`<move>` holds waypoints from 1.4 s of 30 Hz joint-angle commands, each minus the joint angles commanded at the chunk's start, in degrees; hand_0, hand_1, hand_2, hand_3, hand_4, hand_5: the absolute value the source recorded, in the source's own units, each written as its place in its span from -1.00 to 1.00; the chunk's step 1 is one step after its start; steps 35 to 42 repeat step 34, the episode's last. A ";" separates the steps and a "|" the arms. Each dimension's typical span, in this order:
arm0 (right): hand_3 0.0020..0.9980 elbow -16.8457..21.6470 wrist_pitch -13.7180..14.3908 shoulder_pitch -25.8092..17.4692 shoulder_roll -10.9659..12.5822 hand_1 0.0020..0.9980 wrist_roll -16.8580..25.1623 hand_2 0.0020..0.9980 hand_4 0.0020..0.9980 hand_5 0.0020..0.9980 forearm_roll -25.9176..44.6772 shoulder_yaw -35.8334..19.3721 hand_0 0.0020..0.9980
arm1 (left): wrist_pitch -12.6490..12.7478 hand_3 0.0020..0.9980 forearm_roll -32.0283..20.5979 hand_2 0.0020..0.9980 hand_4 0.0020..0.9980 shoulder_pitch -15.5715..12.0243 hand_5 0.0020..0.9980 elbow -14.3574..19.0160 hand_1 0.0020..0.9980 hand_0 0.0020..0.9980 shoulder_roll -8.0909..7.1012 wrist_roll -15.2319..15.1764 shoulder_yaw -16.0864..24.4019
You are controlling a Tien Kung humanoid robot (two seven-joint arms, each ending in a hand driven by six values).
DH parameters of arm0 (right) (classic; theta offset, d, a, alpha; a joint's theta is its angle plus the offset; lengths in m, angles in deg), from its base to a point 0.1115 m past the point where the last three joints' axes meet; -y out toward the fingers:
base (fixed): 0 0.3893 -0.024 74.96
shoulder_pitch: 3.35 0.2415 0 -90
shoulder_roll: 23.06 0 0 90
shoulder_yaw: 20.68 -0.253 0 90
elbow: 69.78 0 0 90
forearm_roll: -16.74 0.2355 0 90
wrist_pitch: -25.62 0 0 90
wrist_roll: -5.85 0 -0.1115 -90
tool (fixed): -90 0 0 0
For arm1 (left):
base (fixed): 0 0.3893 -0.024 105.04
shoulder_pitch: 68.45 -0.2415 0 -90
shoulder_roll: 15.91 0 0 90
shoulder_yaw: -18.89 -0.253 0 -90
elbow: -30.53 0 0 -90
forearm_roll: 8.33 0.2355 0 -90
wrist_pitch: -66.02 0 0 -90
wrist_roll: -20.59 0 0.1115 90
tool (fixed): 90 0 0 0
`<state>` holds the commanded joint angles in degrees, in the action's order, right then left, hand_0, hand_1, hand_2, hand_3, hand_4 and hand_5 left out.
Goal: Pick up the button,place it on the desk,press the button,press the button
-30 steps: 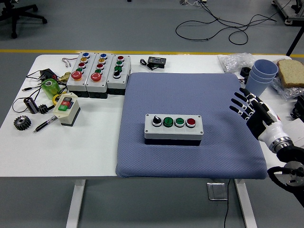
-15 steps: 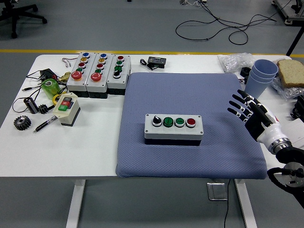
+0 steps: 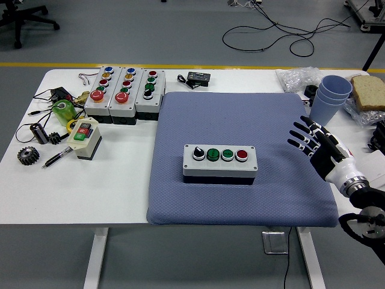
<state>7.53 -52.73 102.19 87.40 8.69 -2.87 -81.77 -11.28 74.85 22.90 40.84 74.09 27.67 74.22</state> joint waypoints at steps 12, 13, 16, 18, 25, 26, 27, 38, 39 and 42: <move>0.33 -0.04 0.00 0.25 -0.08 0.20 -0.08 0.35 0.46 -0.43 0.38 -0.29 0.29 | 0.10 0.11 -0.44 0.36 -0.26 0.27 0.43 0.00 0.27 0.20 0.00 -0.05 -0.10; 0.33 -0.04 0.01 0.25 -0.08 0.20 -0.10 0.35 0.46 -0.43 0.44 -0.30 0.29 | 0.09 0.11 -0.38 0.36 -0.26 0.28 0.43 0.00 0.27 0.20 0.00 -0.04 -0.06; 0.28 -0.06 0.00 0.24 -0.07 0.18 -0.12 0.33 0.45 -0.43 0.54 -0.32 0.27 | 0.09 0.11 -0.25 0.36 -0.27 0.29 0.42 0.00 0.27 0.20 0.00 -0.01 0.00; 0.28 -0.06 0.00 0.23 -0.06 0.18 -0.12 0.33 0.45 -0.43 0.59 -0.34 0.27 | 0.10 0.11 -0.22 0.36 -0.27 0.27 0.42 0.00 0.27 0.20 0.00 -0.01 0.06; 0.25 -0.08 0.05 0.17 -0.02 0.17 -0.12 0.32 0.43 -0.44 0.65 -0.37 0.27 | 0.12 0.11 -0.18 0.36 -0.26 0.24 0.43 0.00 0.27 0.20 0.00 0.00 0.10; 0.25 -0.08 0.07 0.16 -0.02 0.17 -0.12 0.32 0.43 -0.44 0.65 -0.37 0.27 | 0.12 0.11 -0.18 0.36 -0.26 0.24 0.43 0.00 0.27 0.20 0.00 0.00 0.10; 0.25 -0.10 0.11 0.15 -0.04 0.17 -0.13 0.32 0.43 -0.44 0.64 -0.37 0.27 | 0.12 0.11 -0.16 0.36 -0.26 0.25 0.43 0.00 0.27 0.20 0.00 0.00 0.09; 0.25 -0.18 0.17 0.19 -0.08 0.10 -0.18 0.28 0.43 -0.44 0.69 -0.35 0.24 | 0.13 0.11 -0.53 0.36 -0.27 0.31 0.42 0.00 0.27 0.20 0.00 -0.07 -0.18; 0.25 -0.18 0.17 0.19 -0.08 0.10 -0.18 0.28 0.43 -0.44 0.69 -0.35 0.24 | 0.13 0.11 -0.53 0.36 -0.27 0.31 0.42 0.00 0.27 0.20 0.00 -0.07 -0.18; 0.25 -0.18 0.17 0.19 -0.08 0.10 -0.18 0.28 0.43 -0.44 0.69 -0.35 0.24 | 0.13 0.11 -0.53 0.36 -0.27 0.31 0.42 0.00 0.27 0.20 0.00 -0.07 -0.18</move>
